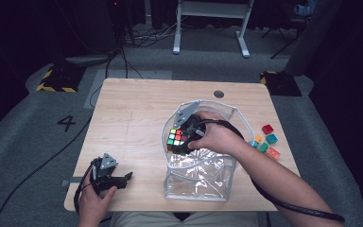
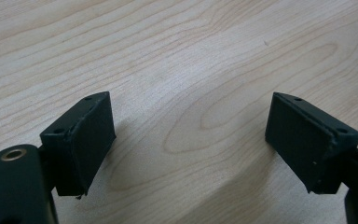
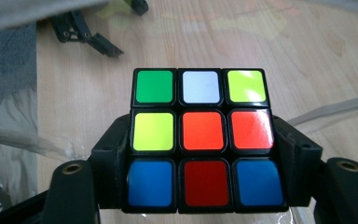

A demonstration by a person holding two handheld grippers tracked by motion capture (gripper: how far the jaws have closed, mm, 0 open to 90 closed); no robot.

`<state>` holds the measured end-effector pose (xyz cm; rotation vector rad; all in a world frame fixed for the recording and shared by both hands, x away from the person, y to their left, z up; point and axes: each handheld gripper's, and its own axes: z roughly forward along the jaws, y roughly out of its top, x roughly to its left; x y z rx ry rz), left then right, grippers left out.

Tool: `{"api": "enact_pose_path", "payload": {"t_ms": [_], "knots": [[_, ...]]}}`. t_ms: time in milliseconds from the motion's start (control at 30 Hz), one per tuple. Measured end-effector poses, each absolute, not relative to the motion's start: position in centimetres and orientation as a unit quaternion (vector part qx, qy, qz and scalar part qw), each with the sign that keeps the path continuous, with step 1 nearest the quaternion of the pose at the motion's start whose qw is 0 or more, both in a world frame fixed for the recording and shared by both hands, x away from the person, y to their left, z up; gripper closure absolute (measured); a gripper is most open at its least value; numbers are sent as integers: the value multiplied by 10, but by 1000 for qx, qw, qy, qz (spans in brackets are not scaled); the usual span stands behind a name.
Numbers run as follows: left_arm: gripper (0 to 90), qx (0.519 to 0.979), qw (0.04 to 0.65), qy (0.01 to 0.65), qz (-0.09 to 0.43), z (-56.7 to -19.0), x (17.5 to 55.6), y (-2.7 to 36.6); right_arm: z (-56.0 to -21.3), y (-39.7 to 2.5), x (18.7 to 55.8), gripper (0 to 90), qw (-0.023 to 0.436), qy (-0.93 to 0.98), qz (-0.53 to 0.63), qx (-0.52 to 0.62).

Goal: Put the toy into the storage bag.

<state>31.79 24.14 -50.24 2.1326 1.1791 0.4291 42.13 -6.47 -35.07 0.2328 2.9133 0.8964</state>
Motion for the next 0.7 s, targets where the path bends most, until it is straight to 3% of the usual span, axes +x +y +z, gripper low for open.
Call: {"api": "enact_pose_path", "payload": {"t_ms": [467, 700], "knots": [[159, 815, 326, 450, 164, -502, 318, 241, -375, -57, 431, 340, 36, 962, 264, 53], [159, 815, 327, 450, 164, -502, 318, 241, -386, -55, 428, 340, 11, 972, 220, 77]]}}
